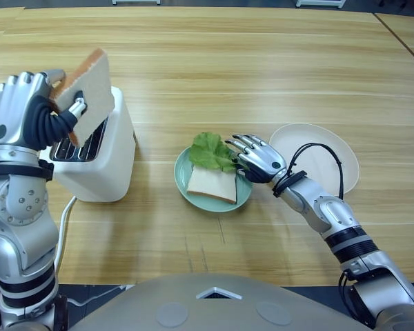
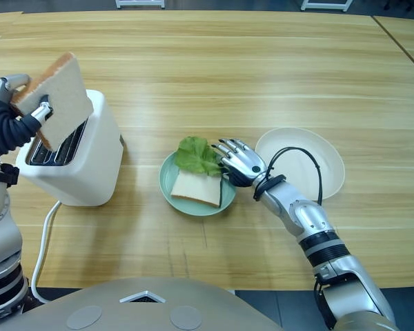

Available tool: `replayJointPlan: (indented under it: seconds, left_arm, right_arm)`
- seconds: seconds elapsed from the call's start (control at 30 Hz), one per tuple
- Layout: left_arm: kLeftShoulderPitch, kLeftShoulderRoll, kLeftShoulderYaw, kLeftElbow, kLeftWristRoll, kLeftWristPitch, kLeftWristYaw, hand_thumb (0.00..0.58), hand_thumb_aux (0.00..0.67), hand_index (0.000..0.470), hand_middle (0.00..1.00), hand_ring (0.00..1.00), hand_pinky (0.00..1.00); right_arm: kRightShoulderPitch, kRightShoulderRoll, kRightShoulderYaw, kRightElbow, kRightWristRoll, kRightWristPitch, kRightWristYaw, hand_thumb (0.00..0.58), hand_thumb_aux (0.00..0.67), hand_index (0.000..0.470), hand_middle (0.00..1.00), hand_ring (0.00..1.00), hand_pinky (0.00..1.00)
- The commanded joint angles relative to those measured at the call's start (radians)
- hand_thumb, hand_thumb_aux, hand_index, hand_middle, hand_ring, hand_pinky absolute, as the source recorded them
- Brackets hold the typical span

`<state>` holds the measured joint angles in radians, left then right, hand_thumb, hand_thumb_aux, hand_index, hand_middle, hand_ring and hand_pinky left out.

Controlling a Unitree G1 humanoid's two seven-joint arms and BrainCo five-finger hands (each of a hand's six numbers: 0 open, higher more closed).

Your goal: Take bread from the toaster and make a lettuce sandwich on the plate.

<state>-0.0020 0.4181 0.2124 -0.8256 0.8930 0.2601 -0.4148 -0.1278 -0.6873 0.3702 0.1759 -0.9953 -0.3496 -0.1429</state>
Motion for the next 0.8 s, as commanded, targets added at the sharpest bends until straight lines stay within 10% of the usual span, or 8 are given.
replayJointPlan:
  seconds: [0.03, 0.63, 0.67, 0.7, 0.73, 0.8]
  left_arm:
    - [-0.046, 0.022, 0.020, -0.039, -0.017, 0.005, -0.021, 0.580, 0.670, 0.470, 1.00, 1.00, 1.00]
    - [-0.151, -0.040, -0.152, 0.003, -0.105, 0.046, -0.099, 0.580, 0.670, 0.470, 1.00, 1.00, 1.00]
    - [-0.149, -0.051, -0.168, 0.010, -0.120, 0.047, -0.097, 0.580, 0.670, 0.470, 1.00, 1.00, 1.00]
    - [-0.147, -0.055, -0.184, 0.017, -0.122, 0.045, -0.095, 0.580, 0.670, 0.470, 1.00, 1.00, 1.00]
    - [-0.146, -0.062, -0.200, 0.027, -0.133, 0.042, -0.092, 0.580, 0.670, 0.470, 1.00, 1.00, 1.00]
    - [-0.143, -0.067, -0.228, 0.045, -0.141, 0.033, -0.088, 0.580, 0.670, 0.470, 1.00, 1.00, 1.00]
  right_arm:
    - [0.013, -0.025, -0.033, -0.079, 0.043, -0.012, 0.030, 0.580, 0.670, 0.470, 0.00, 0.00, 0.00]
    - [0.117, -0.095, -0.070, -0.251, 0.031, -0.024, 0.215, 0.580, 0.670, 0.470, 0.00, 0.00, 0.00]
    - [0.107, -0.092, -0.070, -0.248, -0.004, -0.012, 0.192, 0.569, 0.578, 0.405, 0.00, 0.00, 0.00]
    - [0.100, -0.089, -0.070, -0.246, -0.035, 0.001, 0.173, 0.485, 0.399, 0.280, 0.00, 0.00, 0.00]
    - [0.091, -0.088, -0.074, -0.245, -0.070, 0.017, 0.143, 0.112, 0.068, 0.048, 0.00, 0.00, 0.00]
    - [0.082, -0.085, -0.082, -0.247, -0.109, 0.038, 0.097, 0.000, 0.000, 0.000, 0.00, 0.00, 0.00]
